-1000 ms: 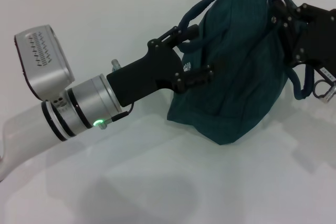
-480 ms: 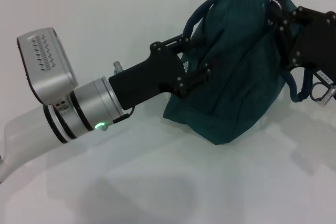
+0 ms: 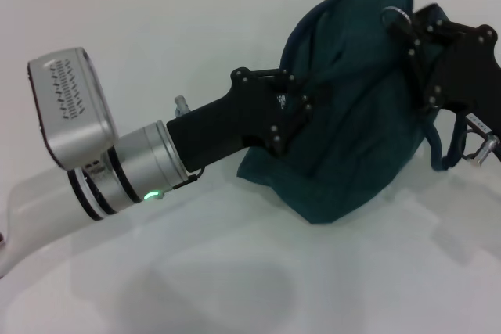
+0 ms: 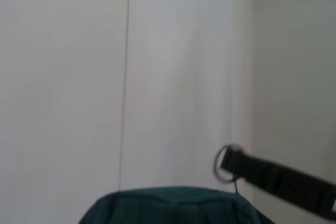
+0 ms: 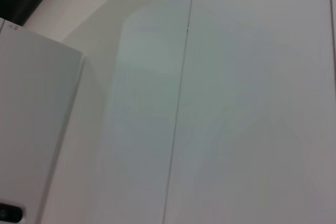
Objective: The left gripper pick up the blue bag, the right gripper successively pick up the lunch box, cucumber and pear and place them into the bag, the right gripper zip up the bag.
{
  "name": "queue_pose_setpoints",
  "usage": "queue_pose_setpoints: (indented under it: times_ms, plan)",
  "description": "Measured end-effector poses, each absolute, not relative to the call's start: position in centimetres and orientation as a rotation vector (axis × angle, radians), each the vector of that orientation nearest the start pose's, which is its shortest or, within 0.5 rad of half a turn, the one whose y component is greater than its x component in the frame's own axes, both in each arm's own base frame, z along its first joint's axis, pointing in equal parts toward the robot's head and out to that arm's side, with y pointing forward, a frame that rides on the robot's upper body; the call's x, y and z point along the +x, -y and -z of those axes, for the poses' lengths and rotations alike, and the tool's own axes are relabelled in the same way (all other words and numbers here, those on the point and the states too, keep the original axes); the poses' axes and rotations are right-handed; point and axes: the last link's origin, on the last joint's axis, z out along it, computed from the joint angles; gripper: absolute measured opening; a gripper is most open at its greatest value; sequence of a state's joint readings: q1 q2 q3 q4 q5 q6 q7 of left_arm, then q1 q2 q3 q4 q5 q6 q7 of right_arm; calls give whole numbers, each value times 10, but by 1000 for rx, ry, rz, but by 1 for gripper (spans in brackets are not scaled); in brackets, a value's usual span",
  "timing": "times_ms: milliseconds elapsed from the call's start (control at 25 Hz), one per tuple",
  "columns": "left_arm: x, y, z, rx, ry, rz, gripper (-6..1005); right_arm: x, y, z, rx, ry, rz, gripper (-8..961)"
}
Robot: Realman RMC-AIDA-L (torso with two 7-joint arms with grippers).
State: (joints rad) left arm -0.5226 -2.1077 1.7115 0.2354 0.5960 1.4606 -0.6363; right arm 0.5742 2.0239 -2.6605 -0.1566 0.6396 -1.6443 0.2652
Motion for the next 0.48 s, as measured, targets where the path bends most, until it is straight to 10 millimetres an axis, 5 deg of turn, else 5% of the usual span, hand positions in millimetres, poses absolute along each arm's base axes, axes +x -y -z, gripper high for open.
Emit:
queue_pose_setpoints:
  times_ms: [280, 480]
  plan:
    - [-202, -287, 83, -2482, 44, 1226, 126, 205, -311, 36, -2159, 2, -1333, 22]
    - [-210, -283, 83, -2472, -23, 1173, 80, 198, -308, 44, -2218, -14, -1364, 23]
